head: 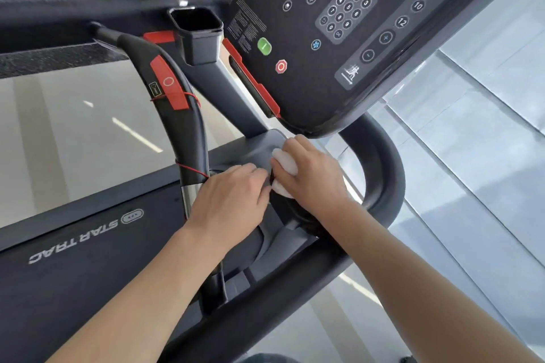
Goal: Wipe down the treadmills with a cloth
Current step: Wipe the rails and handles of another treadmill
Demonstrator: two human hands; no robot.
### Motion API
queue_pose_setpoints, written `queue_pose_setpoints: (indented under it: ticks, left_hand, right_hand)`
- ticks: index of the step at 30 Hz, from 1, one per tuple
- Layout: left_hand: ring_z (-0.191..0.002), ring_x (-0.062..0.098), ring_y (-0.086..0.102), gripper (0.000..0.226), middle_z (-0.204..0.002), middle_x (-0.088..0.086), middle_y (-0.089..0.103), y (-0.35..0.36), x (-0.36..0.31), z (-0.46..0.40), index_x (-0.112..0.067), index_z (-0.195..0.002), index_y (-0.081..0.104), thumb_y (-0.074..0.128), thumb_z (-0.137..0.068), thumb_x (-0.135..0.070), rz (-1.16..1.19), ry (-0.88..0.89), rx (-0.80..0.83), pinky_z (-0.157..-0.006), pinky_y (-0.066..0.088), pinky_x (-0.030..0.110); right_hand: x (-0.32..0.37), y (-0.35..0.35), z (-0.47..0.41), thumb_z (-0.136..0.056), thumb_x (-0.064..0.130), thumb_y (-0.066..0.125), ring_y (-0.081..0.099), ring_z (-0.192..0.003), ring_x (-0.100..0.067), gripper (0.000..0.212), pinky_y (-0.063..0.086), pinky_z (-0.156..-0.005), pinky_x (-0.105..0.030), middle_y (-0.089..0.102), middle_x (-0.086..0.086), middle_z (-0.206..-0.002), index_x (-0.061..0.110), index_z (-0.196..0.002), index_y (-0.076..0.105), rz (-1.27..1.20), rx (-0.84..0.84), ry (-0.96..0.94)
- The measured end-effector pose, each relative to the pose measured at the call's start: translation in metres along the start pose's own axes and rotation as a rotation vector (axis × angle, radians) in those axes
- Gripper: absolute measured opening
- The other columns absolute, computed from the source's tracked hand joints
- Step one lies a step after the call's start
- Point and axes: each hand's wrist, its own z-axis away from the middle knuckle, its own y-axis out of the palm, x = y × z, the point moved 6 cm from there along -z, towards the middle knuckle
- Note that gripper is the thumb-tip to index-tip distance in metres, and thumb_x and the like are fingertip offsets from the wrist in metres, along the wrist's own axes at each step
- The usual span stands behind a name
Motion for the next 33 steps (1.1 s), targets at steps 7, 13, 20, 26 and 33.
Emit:
queue_pose_setpoints:
  ticks: [7, 13, 20, 26, 33]
  left_hand:
    - [-0.115, 0.011, 0.067, 0.048, -0.129, -0.014, 0.068, -0.005, -0.006, 0.006, -0.025, -0.14, 0.061, 0.063, -0.098, -0.049, 0.036, 0.079, 0.034, -0.077, 0.056, 0.029]
    - [-0.127, 0.01, 0.062, 0.065, -0.143, -0.016, 0.061, -0.006, -0.008, 0.006, -0.027, -0.152, 0.049, 0.06, -0.097, -0.06, 0.02, 0.075, 0.057, -0.086, 0.056, 0.031]
    - [-0.126, 0.019, 0.06, 0.075, -0.139, -0.008, 0.063, -0.004, -0.005, 0.002, -0.023, -0.154, 0.04, 0.071, -0.093, -0.052, 0.024, -0.024, 0.095, -0.087, 0.055, 0.039]
    - [-0.127, 0.019, 0.062, 0.08, -0.143, -0.005, 0.061, -0.002, -0.003, -0.001, -0.022, -0.163, 0.026, 0.069, -0.097, -0.035, 0.04, -0.061, 0.055, -0.09, 0.055, 0.038]
    - [-0.121, 0.015, 0.067, 0.078, -0.146, -0.01, 0.059, -0.007, -0.008, 0.003, -0.028, -0.164, 0.027, 0.064, -0.098, -0.049, 0.007, 0.026, 0.009, -0.08, 0.057, 0.03]
  right_hand:
    - [-0.048, -0.035, 0.011, -0.1, 0.053, 0.059, 0.054, -0.076, -0.018, 0.028, 0.045, -0.064, -0.036, 0.055, 0.009, -0.089, 0.028, -0.092, 0.048, 0.118, 0.179, 0.187]
    - [-0.042, -0.057, 0.068, -0.095, 0.057, 0.062, 0.059, -0.079, -0.012, 0.027, 0.051, -0.071, -0.037, 0.062, 0.014, -0.088, 0.031, -0.091, 0.054, 0.047, 0.218, 0.343]
    - [0.025, -0.025, 0.061, -0.1, 0.054, 0.052, 0.054, -0.062, -0.013, 0.029, 0.044, -0.05, -0.03, 0.056, 0.011, -0.087, 0.026, -0.095, 0.049, 0.026, 0.204, 0.043]
    - [0.034, -0.003, 0.016, -0.097, 0.036, 0.063, 0.052, -0.056, -0.019, 0.022, 0.047, -0.044, -0.039, 0.058, 0.004, -0.087, 0.016, -0.099, 0.054, 0.007, 0.115, -0.082]
    - [-0.024, -0.011, -0.006, -0.102, 0.043, 0.061, 0.053, -0.065, -0.019, 0.022, 0.045, -0.054, -0.034, 0.058, 0.007, -0.092, 0.023, -0.105, 0.054, 0.039, 0.146, -0.04]
